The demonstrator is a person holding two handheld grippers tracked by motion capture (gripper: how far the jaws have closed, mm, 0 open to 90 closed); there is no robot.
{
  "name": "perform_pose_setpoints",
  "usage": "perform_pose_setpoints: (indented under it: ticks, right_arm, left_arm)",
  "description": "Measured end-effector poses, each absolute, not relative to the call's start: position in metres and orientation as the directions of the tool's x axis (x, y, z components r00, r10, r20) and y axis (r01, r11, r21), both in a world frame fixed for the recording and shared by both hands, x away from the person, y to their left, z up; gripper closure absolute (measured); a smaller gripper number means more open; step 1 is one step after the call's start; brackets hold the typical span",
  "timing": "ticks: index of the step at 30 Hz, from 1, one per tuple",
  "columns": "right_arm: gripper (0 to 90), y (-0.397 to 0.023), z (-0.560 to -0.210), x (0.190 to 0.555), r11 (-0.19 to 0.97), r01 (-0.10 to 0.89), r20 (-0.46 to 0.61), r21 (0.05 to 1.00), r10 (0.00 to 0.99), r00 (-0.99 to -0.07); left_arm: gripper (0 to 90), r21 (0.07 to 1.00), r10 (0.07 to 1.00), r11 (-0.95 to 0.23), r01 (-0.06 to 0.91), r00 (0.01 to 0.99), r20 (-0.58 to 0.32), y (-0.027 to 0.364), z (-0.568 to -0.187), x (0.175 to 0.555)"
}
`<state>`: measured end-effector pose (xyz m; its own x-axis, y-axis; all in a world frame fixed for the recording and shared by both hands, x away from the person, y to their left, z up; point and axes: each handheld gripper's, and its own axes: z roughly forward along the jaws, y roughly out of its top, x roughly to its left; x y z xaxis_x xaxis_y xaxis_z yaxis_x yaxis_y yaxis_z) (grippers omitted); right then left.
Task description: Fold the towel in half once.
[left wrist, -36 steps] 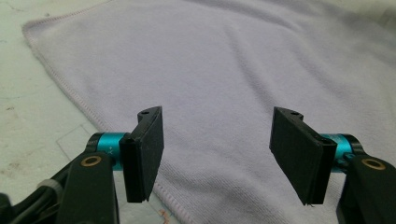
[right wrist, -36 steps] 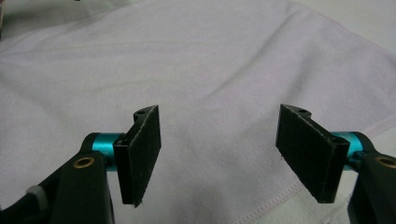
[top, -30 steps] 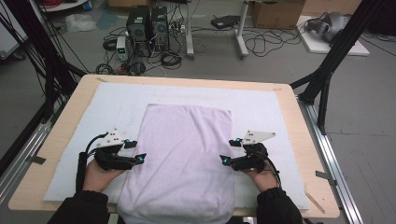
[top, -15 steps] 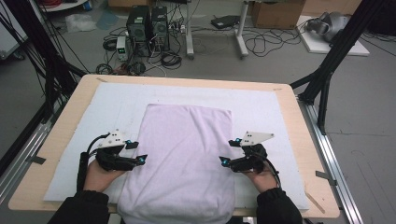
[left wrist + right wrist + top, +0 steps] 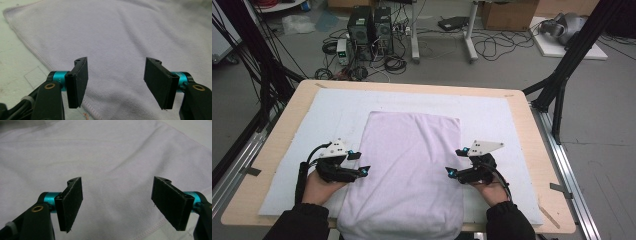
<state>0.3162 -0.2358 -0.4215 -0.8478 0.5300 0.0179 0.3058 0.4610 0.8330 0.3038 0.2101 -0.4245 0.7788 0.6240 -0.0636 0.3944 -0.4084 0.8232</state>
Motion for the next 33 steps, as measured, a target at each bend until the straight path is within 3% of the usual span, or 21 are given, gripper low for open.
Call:
perform_pose_setpoints:
  ticks: [5,12,22,26,33]
  right_arm:
    - [31.0,-0.239,-0.427,0.325,0.479,0.317,0.021,0.818,0.527,-0.85]
    - [28.7,-0.243,-0.418,0.358,0.487,0.374,0.049,0.79,0.558,-0.829]
    - [35.0,-0.251,-0.383,0.422,0.466,0.41,0.015,0.784,0.646,-0.763]
    - [40.9,-0.252,-0.396,0.434,0.489,0.432,0.007,0.758,0.657,-0.754]
    - [47.0,-0.253,-0.429,0.445,0.475,0.52,0.075,0.71,0.683,-0.726]
  left_arm:
    - [39.1,0.819,0.629,-0.414,0.398,0.775,-0.059,0.211,-0.425,0.311]
    - [43.6,0.805,0.659,-0.414,0.424,0.75,-0.056,0.213,-0.418,0.334]
    - [47.4,0.77,0.731,-0.418,0.482,0.681,-0.03,0.211,-0.397,0.397]
    - [51.7,0.74,0.761,-0.394,0.545,0.645,-0.069,0.214,-0.417,0.414]
    - [58.8,0.707,0.777,-0.43,0.561,0.629,-0.027,0.205,-0.439,0.424]
